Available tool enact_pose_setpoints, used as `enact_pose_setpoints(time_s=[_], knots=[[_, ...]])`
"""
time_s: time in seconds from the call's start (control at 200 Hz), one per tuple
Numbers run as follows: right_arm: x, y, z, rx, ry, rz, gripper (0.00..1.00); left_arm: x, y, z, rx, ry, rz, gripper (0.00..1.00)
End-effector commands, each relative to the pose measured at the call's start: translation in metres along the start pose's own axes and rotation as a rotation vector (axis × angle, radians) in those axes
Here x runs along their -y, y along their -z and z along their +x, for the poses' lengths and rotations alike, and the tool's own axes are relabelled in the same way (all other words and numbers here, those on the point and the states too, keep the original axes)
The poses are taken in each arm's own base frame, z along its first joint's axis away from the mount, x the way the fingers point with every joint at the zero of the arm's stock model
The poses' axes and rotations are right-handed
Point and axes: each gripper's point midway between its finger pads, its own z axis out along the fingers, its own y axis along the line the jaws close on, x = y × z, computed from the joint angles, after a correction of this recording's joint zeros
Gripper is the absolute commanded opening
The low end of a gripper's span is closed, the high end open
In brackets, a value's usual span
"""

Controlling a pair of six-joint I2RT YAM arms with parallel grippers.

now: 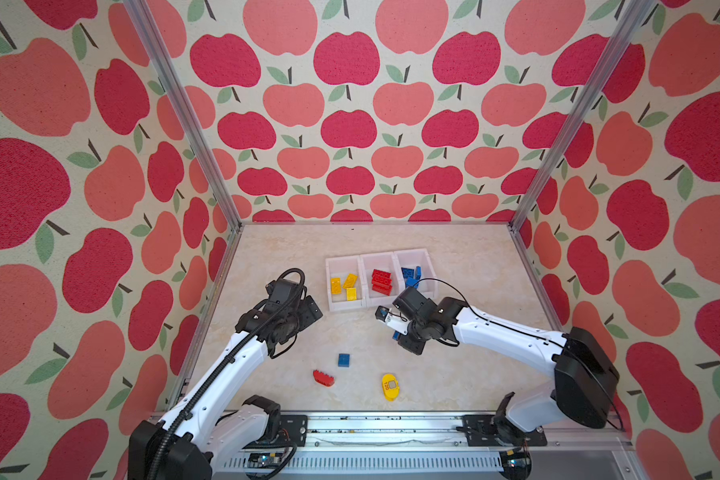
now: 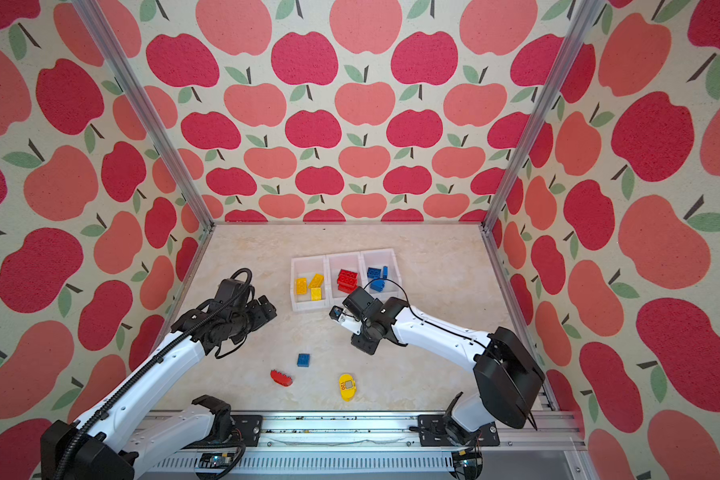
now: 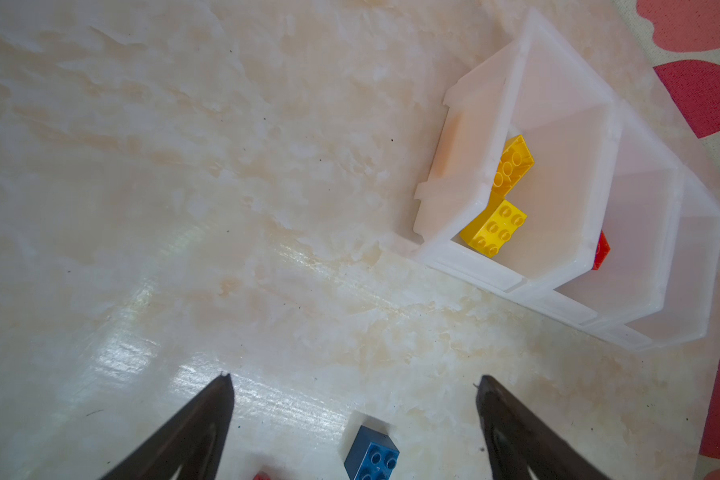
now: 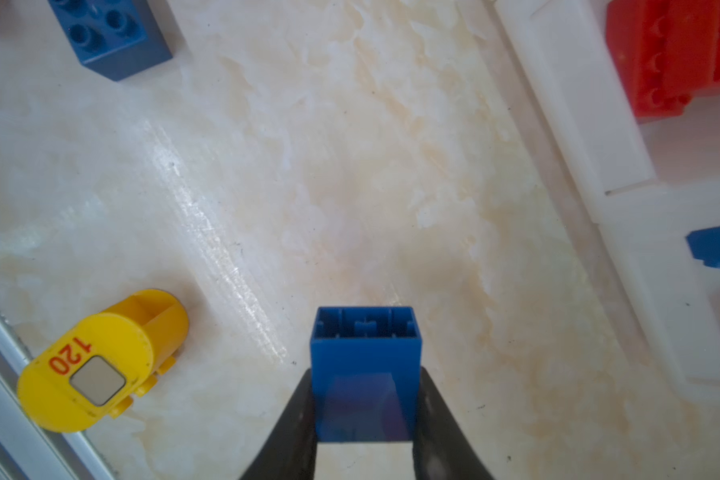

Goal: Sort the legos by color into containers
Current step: 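Carry the tall blue brick into the blue-brick bin and open the right gripper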

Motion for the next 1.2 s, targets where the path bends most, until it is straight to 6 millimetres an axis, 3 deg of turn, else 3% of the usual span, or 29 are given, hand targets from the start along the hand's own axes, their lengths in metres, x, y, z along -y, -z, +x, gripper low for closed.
enact_pose_setpoints(time_s=[0.0,0.34,0.615,0.84,1.046,1.196], knots=[[0.033,0.016,-0.006,0.023,-0.137,0.057,0.24,0.000,0.003,-0.004,0.008,-0.010,-0.011,0.93],[0.141,0.032,-0.022,0.089,-0.471,0.215,0.24,0.001,0.004,-0.004,0.011,-0.009,-0.009,0.93],[0.201,0.008,-0.024,0.057,-0.591,0.268,0.24,0.002,0.005,-0.006,0.017,-0.007,-0.013,0.93],[0.229,-0.016,-0.034,0.040,-0.615,0.276,0.24,0.002,0.007,-0.005,0.019,-0.005,-0.017,0.93],[0.236,-0.036,-0.041,0.022,-0.615,0.256,0.26,0.002,0.008,-0.005,0.022,-0.004,-0.023,0.93],[0.239,-0.043,-0.047,0.020,-0.608,0.245,0.37,0.002,0.009,-0.003,0.021,-0.004,-0.028,0.93]])
